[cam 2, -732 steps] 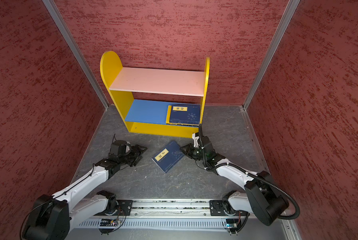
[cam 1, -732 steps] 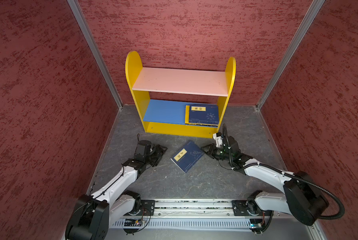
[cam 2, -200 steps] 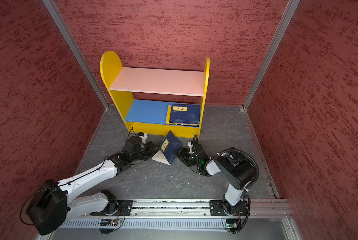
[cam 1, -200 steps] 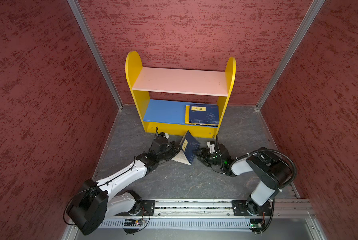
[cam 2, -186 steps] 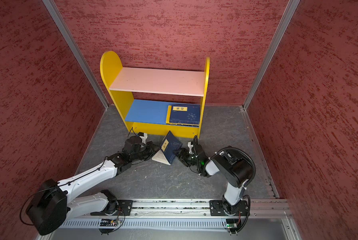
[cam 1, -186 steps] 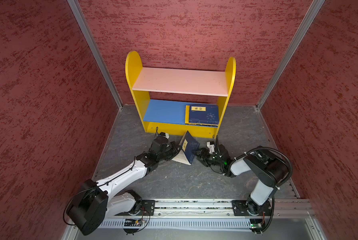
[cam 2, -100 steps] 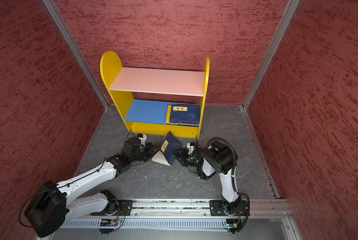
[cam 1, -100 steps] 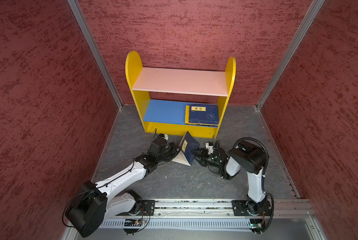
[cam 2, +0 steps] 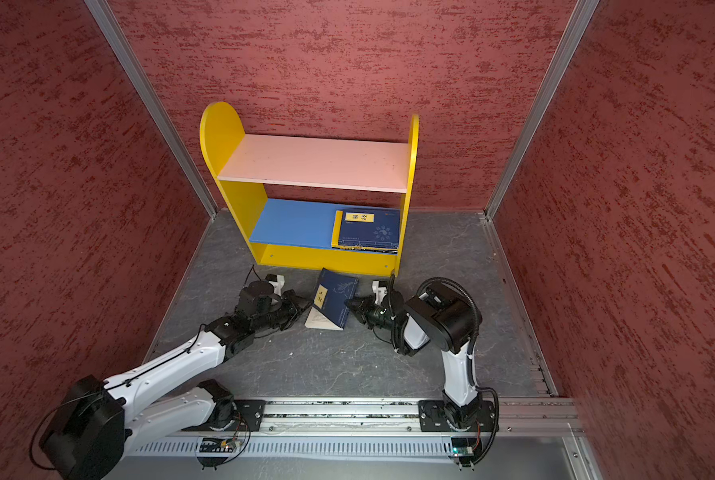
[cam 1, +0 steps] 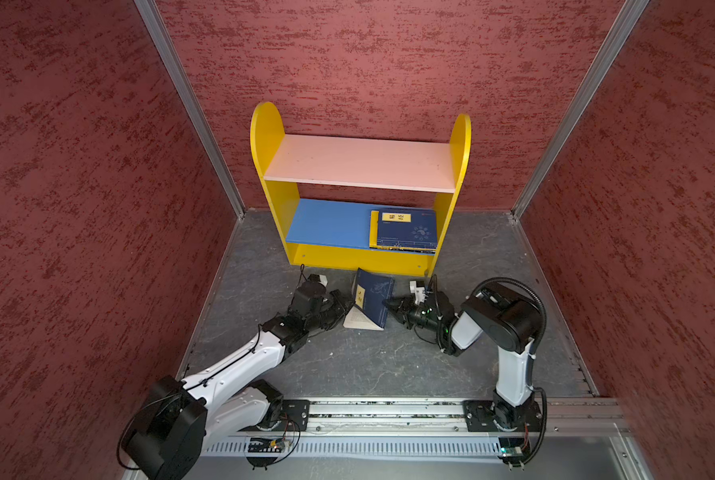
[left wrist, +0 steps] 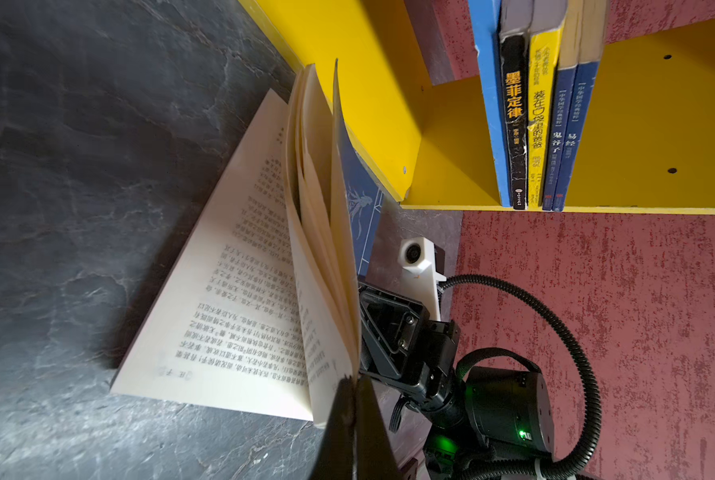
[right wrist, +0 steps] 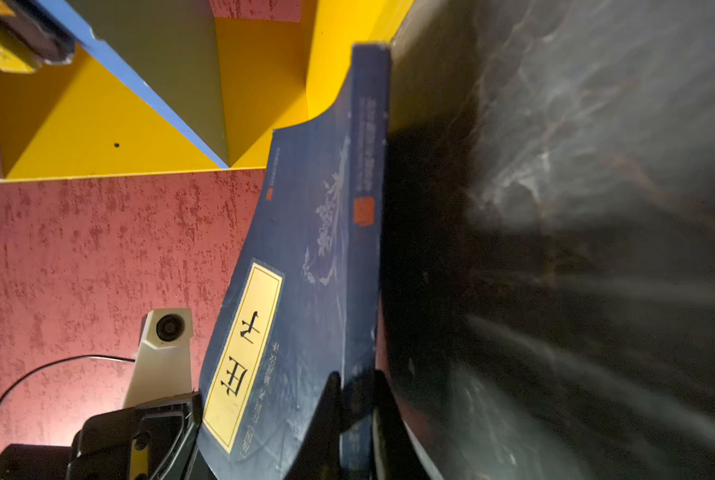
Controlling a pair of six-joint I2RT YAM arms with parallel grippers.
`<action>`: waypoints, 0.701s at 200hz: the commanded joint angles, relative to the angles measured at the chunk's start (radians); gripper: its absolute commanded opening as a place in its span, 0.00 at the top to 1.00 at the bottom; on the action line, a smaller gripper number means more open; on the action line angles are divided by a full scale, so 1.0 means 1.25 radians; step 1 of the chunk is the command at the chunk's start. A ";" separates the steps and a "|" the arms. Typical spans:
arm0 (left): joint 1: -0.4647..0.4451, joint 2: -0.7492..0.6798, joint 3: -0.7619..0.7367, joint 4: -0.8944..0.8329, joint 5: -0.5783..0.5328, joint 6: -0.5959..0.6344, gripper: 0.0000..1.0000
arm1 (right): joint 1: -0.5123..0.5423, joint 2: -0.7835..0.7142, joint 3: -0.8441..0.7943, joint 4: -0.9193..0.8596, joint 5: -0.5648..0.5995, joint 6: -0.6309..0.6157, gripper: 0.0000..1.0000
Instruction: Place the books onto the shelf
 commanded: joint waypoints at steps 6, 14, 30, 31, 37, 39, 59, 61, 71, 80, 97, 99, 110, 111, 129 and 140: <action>0.017 -0.030 -0.006 -0.040 -0.005 0.001 1.00 | -0.005 -0.023 0.015 -0.010 0.016 -0.006 0.95; 0.023 -0.037 -0.007 -0.053 -0.007 0.003 1.00 | -0.005 -0.032 0.015 -0.023 0.017 -0.010 0.94; 0.034 -0.050 -0.007 -0.083 -0.013 0.009 1.00 | -0.005 -0.064 0.013 -0.065 0.018 -0.028 0.95; 0.034 -0.051 -0.007 -0.084 -0.015 0.009 1.00 | -0.005 -0.066 0.013 -0.067 0.018 -0.028 0.95; 0.037 -0.056 -0.007 -0.100 -0.021 0.012 1.00 | -0.004 -0.082 0.011 -0.088 0.018 -0.038 0.95; 0.039 -0.058 -0.008 -0.104 -0.022 0.012 1.00 | -0.004 -0.090 0.010 -0.097 0.018 -0.042 0.95; 0.057 -0.084 -0.010 -0.151 -0.038 0.019 0.89 | -0.003 -0.172 0.013 -0.202 0.013 -0.095 0.96; 0.059 -0.088 -0.011 -0.156 -0.040 0.019 0.87 | -0.004 -0.183 0.014 -0.219 0.011 -0.103 0.96; 0.071 -0.104 -0.012 -0.179 -0.047 0.024 0.81 | -0.003 -0.235 0.023 -0.303 0.006 -0.138 0.96; 0.084 -0.118 -0.014 -0.200 -0.051 0.028 0.72 | 0.002 -0.281 0.034 -0.390 0.004 -0.168 0.96; 0.118 -0.149 -0.016 -0.239 -0.052 0.043 0.63 | 0.008 -0.353 0.045 -0.515 -0.003 -0.204 0.96; 0.121 -0.154 -0.016 -0.244 -0.052 0.045 0.62 | 0.009 -0.361 0.045 -0.522 -0.005 -0.207 0.96; 0.152 -0.178 -0.017 -0.265 -0.048 0.054 0.59 | 0.009 -0.399 0.042 -0.554 -0.019 -0.211 0.96; 0.155 -0.182 -0.017 -0.266 -0.047 0.055 0.59 | 0.009 -0.402 0.041 -0.556 -0.020 -0.211 0.96; 0.209 -0.225 -0.018 -0.291 -0.033 0.068 0.55 | 0.010 -0.460 0.037 -0.578 -0.043 -0.207 0.96; 0.243 -0.246 -0.017 -0.308 -0.022 0.079 0.53 | 0.010 -0.488 0.037 -0.581 -0.053 -0.205 0.96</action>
